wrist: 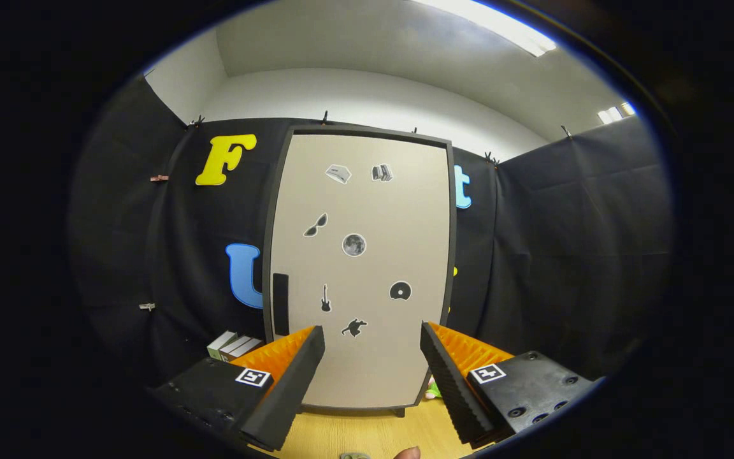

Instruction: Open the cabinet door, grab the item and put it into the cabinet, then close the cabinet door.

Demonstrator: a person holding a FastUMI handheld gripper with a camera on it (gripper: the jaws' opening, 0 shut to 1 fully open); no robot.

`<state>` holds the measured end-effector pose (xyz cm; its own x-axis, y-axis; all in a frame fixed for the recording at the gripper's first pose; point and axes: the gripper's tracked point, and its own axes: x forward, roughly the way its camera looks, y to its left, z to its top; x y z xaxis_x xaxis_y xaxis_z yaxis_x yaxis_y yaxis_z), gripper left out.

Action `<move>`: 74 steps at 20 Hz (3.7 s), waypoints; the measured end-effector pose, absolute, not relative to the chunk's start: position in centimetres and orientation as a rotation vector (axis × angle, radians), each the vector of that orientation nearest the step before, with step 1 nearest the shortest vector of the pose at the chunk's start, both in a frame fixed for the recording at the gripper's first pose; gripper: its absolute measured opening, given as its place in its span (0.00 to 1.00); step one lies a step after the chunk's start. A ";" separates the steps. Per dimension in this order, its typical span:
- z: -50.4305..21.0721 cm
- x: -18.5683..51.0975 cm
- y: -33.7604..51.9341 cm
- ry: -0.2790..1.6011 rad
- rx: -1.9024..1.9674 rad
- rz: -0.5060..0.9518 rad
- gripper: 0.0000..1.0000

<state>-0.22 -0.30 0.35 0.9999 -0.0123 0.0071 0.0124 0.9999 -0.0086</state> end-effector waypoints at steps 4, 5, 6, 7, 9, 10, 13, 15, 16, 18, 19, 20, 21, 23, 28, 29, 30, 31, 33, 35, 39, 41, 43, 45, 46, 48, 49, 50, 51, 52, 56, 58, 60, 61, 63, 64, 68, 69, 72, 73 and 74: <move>0.7 -0.3 -0.7 -0.015 -0.017 -0.016 0.97; 0.7 -0.3 -0.7 -0.014 -0.018 -0.017 0.97; 0.5 -0.3 -0.8 -0.011 -0.015 -0.016 0.97; 0.4 -0.3 -0.8 -0.009 -0.011 -0.014 0.97; 0.3 -0.2 -0.5 -0.006 -0.006 -0.010 0.97; 0.2 0.0 -0.2 -0.002 -0.004 -0.005 0.97; 0.4 0.9 2.0 -0.001 0.005 0.027 0.97; 1.1 2.1 3.8 -0.022 0.006 0.048 0.97; 1.3 2.6 4.7 -0.032 0.010 0.060 0.97; 1.2 4.1 6.9 -0.028 0.027 0.082 0.97; 1.0 5.0 7.9 -0.021 0.033 0.089 0.97; 0.7 5.9 8.9 -0.017 0.031 0.096 0.97; 0.4 6.8 9.8 -0.017 0.020 0.102 0.97; -0.4 8.8 11.7 -0.016 -0.012 0.114 0.97; -3.4 13.8 14.4 0.022 -0.035 0.109 0.97; -3.9 14.8 14.7 0.031 -0.028 0.107 0.97; -4.6 15.7 15.1 0.043 -0.015 0.105 0.97; -5.3 16.5 15.4 0.059 -0.001 0.107 0.97; -6.5 18.0 16.0 0.081 0.027 0.106 0.97; -7.5 19.1 16.5 0.101 0.051 0.105 0.93; -8.0 20.8 16.6 0.096 0.084 0.069 0.57; -8.1 21.1 16.7 0.094 0.109 0.065 0.42; -8.6 20.7 16.5 0.131 0.118 0.082 0.41; -8.8 21.2 16.7 0.113 0.112 0.092 0.31; -8.7 21.1 16.6 0.104 0.098 0.104 0.24; -8.5 20.6 16.6 0.123 0.104 0.128 0.17; -8.8 20.6 16.6 0.134 0.109 0.138 0.17; -8.7 20.3 16.5 0.128 0.103 0.143 0.17; -8.5 19.7 16.5 0.128 0.099 0.148 0.17; -8.3 18.8 16.4 0.122 0.096 0.154 0.17; -7.9 14.7 15.1 0.133 0.105 0.223 0.17; -7.6 12.7 14.2 0.134 0.096 0.251 0.17; -7.2 10.7 13.2 0.135 0.097 0.272 0.17; -7.1 9.6 12.7 0.136 0.096 0.282 0.17; -6.8 7.5 11.3 0.133 0.093 0.297 0.17; -6.7 6.6 10.5 0.133 0.093 0.303 0.17; -6.3 3.4 7.5 0.148 0.097 0.316 0.17; -6.2 2.8 6.9 0.147 0.098 0.316 0.17; -5.9 0.9 4.7 0.153 0.100 0.305 0.17; -5.8 0.3 3.9 0.157 0.097 0.294 0.17; -5.8 -0.3 3.0 0.161 0.098 0.279 0.17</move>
<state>-0.30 3.03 -5.79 0.9486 0.2817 -0.1439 -0.2661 0.9566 0.1186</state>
